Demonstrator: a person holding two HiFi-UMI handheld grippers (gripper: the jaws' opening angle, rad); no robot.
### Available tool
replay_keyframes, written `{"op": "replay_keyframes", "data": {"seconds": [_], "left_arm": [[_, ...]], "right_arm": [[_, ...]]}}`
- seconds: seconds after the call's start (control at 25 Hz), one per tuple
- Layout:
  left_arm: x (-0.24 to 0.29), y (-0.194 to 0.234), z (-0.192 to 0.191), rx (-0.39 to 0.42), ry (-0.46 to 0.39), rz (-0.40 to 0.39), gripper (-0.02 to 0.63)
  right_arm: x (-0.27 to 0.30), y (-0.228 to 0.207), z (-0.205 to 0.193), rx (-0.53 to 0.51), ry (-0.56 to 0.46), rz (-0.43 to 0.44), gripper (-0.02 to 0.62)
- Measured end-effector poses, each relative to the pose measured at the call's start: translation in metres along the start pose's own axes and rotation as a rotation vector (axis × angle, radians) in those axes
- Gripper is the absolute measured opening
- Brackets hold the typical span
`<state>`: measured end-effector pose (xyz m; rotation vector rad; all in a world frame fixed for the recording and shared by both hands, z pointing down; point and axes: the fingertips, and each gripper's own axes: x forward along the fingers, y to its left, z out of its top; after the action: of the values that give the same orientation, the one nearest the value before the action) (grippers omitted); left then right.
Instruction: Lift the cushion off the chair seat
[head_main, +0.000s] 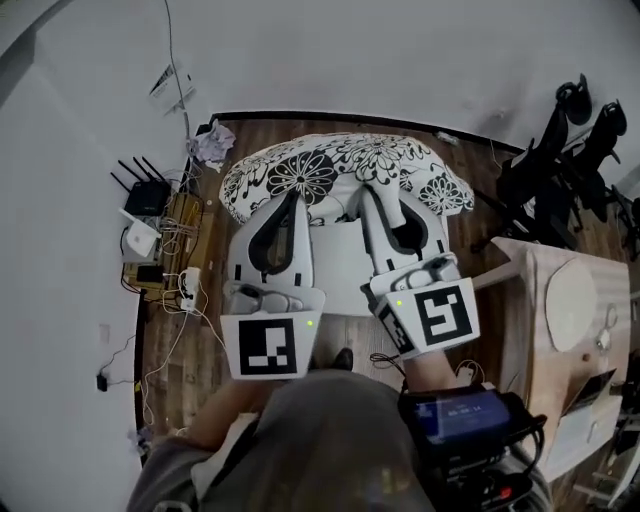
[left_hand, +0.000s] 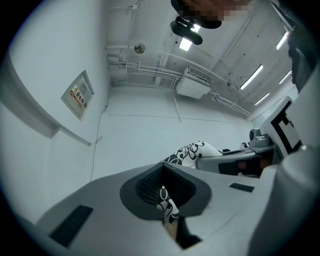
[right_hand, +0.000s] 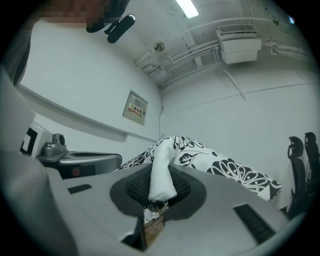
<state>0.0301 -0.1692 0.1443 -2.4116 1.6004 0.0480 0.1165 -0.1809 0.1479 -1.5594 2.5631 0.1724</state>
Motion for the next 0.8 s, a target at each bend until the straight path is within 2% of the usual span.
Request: {"op": "replay_keyframes", "data": {"seconds": [0.24, 0.8], "left_arm": [[-0.002, 0.004, 0.007, -0.027, -0.049, 0.005, 0.006], [0.014, -0.006, 0.009, -0.017, -0.021, -0.027, 0.006]], "right_arm": [[0.000, 0.009, 0.008, -0.038, -0.020, -0.008, 0.038], [0.002, 0.006, 0.000, -0.051, 0.000, -0.017, 0.038]]}}
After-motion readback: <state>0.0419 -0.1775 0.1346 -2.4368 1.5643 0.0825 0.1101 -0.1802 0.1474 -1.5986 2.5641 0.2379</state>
